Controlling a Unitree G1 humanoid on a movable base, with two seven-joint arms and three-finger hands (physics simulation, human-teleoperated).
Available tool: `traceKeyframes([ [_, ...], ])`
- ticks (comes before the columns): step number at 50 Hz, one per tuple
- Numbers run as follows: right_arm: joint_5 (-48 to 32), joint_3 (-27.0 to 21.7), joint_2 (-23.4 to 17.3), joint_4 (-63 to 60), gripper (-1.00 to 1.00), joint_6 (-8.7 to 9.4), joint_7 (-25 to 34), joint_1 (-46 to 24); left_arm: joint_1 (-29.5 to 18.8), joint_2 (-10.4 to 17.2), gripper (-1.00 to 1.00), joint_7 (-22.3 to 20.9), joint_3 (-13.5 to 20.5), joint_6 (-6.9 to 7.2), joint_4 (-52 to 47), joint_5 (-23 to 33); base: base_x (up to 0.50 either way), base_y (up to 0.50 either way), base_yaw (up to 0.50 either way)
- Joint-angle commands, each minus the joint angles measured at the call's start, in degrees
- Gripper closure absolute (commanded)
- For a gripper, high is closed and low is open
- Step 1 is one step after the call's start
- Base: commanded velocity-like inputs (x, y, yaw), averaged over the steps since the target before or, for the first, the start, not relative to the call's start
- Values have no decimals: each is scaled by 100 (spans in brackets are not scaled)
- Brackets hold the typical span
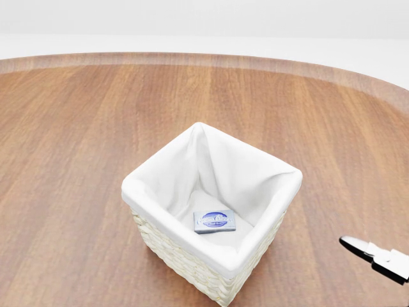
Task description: Pick up the alphabet soup and the cream cheese box, and put them in the basket.
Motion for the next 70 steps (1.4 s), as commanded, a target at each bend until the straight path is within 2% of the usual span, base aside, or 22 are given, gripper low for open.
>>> traceKeyframes([
  [1, -59, -61, 70, -122, -100, -110, 319, 100, -5, 1, -100, -12, 2, 0, -33, -4, 0, 0, 0],
  [9, -65, 41, 101, -143, -100, -258, 567, 175, -3, -4, -100, 16, -7, 0, 1, 11, 0, 0, 0],
  [10, -6, 9, 123, -78, -100, -388, 508, 166, 0, -6, -100, 23, -7, 0, 6, 5, 0, 0, 0],
  [32, -832, 407, 102, 129, -100, -388, 1324, 471, 7, -4, -100, 43, -11, 0, 52, 5, 0, 0, 0],
  [46, -1023, 457, 140, 133, -100, -388, 1863, 763, 31, -17, -100, 60, -10, 0, 55, 28, 0, 0, 0],
  [60, -681, 96, 277, -101, -100, -388, 2884, 1126, 35, -18, -100, 26, -14, 0, 35, 70, 0, 0, 0],
  [69, -660, -72, 381, 20, -100, -388, 3211, 1171, 23, -18, -100, 32, -15, 0, 59, 88, 0, 0, 0],
  [70, -543, -16, 381, 15, -100, -388, 3434, 1251, 17, -12, -100, 24, -2, 0, 47, 78, 0, 0, 0],
])
